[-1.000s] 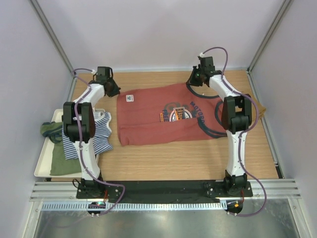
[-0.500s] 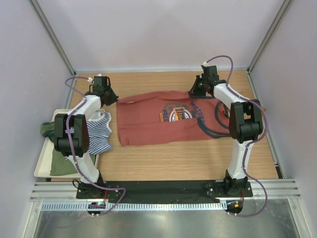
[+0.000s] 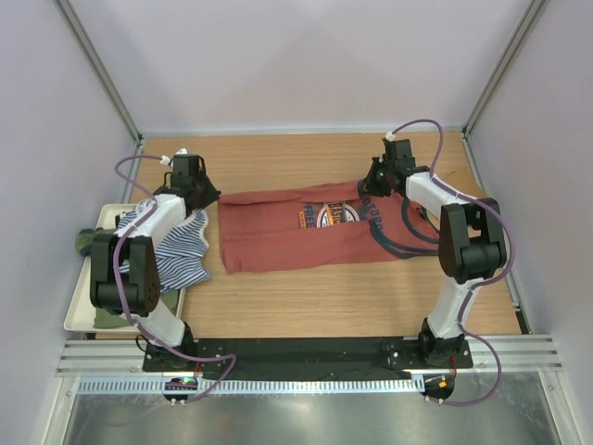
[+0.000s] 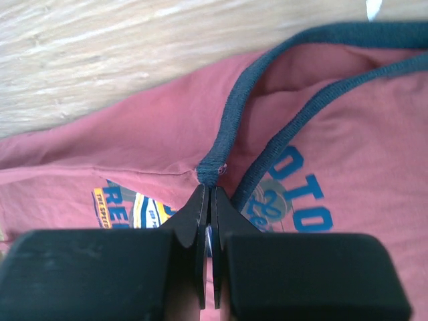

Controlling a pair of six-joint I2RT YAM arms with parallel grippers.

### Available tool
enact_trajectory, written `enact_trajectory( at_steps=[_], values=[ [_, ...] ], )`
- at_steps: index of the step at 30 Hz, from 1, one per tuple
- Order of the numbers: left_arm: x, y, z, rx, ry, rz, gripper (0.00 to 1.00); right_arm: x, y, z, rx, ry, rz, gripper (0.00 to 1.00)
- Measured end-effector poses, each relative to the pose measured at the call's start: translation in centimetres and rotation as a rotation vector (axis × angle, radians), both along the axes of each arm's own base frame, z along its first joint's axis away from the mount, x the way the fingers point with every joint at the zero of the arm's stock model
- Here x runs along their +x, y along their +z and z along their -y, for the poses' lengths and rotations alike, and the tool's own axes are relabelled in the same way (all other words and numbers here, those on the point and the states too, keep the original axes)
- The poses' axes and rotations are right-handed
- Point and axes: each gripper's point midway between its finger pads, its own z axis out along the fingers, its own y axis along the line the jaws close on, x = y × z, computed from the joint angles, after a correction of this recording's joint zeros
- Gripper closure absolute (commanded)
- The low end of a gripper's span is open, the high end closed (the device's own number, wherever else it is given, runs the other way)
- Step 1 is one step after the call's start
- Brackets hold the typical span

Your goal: Fold and stack the tank tops

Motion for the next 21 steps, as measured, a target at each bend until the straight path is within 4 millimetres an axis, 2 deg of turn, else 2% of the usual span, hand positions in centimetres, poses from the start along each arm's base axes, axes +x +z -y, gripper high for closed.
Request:
enact_trajectory(
  at_steps=[7,15,21],
  values=[
    [-1.5,0.8,-0.2,-0.007,0.019,0.017,1.0,-1.8,0.3,0.5,-0.005,-0.012,0.005,0.99],
    [-3.1,1.9,-0.4,-0.011,0.026,0.048,1.0,-2.8,2.8,0.7,0.006,-0.017,0.065,0.99],
    [-4.4,0.8,0.2,-0.011,0.011,0.024,1.0,-4.0,2.2,1.2,0.0,-0.037,0.054,0.99]
  ],
)
